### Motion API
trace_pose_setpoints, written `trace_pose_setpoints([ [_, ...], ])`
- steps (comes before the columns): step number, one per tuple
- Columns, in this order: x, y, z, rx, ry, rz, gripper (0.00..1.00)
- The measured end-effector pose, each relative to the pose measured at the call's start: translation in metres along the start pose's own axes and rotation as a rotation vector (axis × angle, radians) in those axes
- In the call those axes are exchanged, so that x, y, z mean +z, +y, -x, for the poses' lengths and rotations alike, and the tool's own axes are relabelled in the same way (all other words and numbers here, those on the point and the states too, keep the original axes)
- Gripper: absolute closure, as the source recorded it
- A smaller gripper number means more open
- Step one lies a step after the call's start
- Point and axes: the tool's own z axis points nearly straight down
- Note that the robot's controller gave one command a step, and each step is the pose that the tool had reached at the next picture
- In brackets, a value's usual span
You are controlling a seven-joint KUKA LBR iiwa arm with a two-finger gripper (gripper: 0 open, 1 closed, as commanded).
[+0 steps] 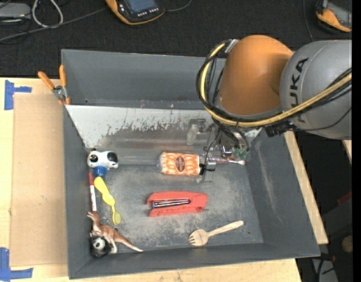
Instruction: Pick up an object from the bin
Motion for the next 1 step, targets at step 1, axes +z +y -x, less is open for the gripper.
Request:
trace_pose_setpoints([
  [1, -0.0037, -0.0004, 0.0016, 0.001, -0.007, 0.000, 0.00],
])
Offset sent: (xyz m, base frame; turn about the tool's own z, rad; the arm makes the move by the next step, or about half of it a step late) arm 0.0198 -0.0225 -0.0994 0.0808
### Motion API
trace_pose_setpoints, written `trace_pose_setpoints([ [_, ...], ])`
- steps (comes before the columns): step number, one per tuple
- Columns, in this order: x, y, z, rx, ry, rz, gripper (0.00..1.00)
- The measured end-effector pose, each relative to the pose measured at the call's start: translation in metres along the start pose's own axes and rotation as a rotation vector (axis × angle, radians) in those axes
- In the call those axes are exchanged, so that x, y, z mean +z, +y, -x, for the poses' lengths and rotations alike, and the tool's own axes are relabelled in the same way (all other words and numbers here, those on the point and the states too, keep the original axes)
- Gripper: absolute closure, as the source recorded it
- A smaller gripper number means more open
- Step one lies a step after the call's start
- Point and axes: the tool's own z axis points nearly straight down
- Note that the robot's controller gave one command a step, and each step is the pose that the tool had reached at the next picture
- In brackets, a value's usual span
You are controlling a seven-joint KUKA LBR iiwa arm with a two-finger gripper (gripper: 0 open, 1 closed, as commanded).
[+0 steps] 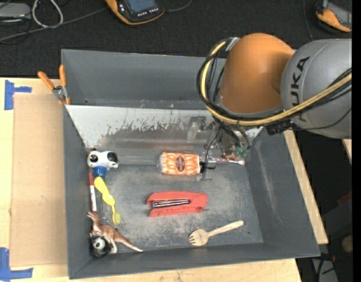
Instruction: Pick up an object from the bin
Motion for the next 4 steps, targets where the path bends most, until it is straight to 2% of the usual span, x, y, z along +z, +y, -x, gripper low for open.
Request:
trace_pose_setpoints([
  [1, 0.076, -0.016, 0.014, 0.055, -0.004, 0.001, 0.00],
  [2, 0.105, -0.024, 0.004, 0.033, -0.006, 0.001, 0.00],
  [3, 0.113, -0.035, -0.007, -0.012, -0.003, 0.002, 0.00],
  [4, 0.135, -0.022, -0.032, 0.096, -0.006, 0.001, 0.00],
])
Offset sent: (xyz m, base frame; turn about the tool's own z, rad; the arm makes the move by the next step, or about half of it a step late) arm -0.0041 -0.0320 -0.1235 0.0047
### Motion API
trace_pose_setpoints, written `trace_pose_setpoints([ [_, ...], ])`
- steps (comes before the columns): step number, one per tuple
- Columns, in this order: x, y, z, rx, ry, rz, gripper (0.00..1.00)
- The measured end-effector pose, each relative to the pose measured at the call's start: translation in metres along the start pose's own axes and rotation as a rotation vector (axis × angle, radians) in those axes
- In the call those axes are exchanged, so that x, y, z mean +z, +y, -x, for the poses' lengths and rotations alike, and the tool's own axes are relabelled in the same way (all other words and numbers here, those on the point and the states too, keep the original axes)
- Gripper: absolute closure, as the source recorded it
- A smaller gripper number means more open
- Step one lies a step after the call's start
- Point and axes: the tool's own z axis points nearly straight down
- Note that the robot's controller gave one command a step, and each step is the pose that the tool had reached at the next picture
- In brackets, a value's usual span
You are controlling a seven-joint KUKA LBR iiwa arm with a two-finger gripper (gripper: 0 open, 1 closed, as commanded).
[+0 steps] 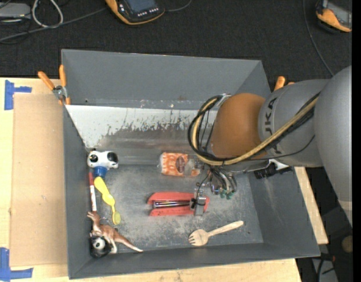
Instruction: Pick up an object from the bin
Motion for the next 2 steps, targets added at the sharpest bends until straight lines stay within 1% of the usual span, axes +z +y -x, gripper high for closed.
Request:
trace_pose_setpoints([
  [1, 0.0063, 0.0140, -0.0600, -0.080, 0.000, 0.000, 1.00],
  [2, 0.0063, 0.0139, -0.0600, -0.080, 0.000, 0.000, 1.00],
])
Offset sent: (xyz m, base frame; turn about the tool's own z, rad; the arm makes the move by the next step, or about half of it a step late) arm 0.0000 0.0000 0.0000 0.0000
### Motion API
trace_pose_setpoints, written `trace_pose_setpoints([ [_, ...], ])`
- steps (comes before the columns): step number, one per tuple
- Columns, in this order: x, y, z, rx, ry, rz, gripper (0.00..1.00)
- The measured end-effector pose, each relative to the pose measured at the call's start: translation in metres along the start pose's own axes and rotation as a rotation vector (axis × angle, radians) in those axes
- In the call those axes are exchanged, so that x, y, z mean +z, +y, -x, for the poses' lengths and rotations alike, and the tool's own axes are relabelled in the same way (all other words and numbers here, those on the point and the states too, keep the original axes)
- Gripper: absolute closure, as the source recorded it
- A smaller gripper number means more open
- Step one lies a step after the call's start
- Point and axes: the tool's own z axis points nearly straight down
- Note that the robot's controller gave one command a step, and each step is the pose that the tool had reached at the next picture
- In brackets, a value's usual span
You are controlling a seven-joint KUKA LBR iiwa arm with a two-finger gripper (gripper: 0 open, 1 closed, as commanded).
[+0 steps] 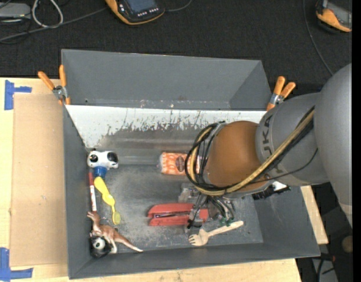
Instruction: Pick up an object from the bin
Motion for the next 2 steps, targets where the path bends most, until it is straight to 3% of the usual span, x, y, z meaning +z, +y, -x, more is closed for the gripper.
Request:
trace_pose_setpoints([
  [1, -0.068, -0.002, -0.008, 0.006, 0.007, -0.001, 1.00],
  [2, -0.133, 0.015, -0.008, -0.022, 0.006, 0.000, 1.00],
])
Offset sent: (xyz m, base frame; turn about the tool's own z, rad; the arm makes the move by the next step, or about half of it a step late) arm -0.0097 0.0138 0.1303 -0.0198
